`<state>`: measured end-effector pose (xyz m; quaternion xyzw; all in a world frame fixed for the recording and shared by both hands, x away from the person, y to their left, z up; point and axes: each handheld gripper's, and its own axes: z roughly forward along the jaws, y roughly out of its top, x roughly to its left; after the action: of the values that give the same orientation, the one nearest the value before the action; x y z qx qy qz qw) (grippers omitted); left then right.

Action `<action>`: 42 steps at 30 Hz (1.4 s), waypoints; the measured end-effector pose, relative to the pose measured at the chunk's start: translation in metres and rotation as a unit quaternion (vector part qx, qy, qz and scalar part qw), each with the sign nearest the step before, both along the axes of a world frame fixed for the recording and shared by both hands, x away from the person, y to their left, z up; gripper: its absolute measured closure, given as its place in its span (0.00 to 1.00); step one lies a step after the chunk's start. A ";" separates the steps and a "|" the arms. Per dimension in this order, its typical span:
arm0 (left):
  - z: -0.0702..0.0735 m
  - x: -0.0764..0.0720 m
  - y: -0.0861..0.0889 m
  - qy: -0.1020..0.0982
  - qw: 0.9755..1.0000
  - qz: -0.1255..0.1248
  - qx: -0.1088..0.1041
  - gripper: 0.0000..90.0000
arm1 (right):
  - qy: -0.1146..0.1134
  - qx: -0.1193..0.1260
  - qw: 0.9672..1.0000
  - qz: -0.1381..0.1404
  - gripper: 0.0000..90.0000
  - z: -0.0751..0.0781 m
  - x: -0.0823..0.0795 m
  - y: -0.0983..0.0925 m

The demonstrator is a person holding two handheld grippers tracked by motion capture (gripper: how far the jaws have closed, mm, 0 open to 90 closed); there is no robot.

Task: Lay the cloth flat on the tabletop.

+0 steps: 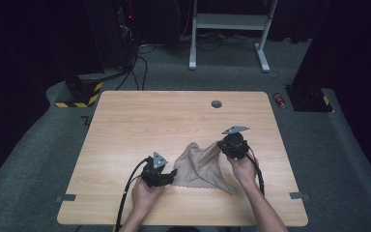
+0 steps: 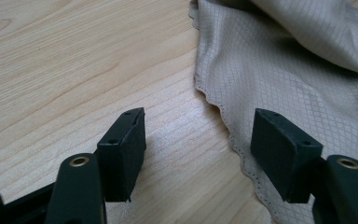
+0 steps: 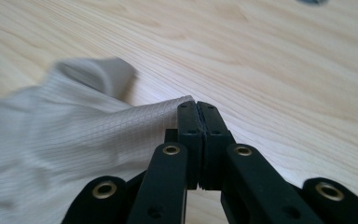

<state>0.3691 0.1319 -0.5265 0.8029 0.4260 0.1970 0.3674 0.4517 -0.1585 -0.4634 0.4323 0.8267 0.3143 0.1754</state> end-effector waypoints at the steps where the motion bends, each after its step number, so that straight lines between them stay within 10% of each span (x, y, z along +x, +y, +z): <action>1: 0.000 0.000 0.000 0.000 1.000 0.000 0.000 0.40 | 0.008 -0.003 1.000 -0.006 0.98 -0.005 0.004 -0.001; 5: 0.000 0.000 0.000 0.000 1.000 0.000 0.000 0.40 | 0.027 0.000 0.999 -0.019 0.88 -0.018 0.009 -0.005; 11: 0.000 0.000 0.000 -0.001 1.000 -0.001 0.001 0.40 | -0.001 0.030 1.000 -0.001 0.82 -0.010 -0.018 -0.008; 20: 0.001 -0.001 -0.002 -0.005 1.000 -0.016 -0.001 0.54 | 0.023 -0.003 0.999 0.023 0.80 -0.046 -0.034 0.001; 25: 0.001 -0.003 -0.006 -0.011 0.999 -0.038 -0.002 0.71 | 0.017 -0.023 0.999 0.036 0.96 -0.045 -0.035 0.008; 33: 0.007 -0.005 -0.013 -0.022 0.996 -0.070 0.058 0.98 | 0.021 -0.035 0.999 0.031 0.99 -0.043 -0.035 0.001; 42: 0.011 -0.021 -0.002 0.004 0.993 -0.094 0.065 1.00 | 0.021 -0.031 0.999 0.000 0.99 -0.039 -0.037 -0.029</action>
<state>0.3486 0.1297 -0.5152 0.8625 0.3363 0.1857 0.3295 0.4151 -0.1874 -0.5022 0.4333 0.8396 0.2794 0.1711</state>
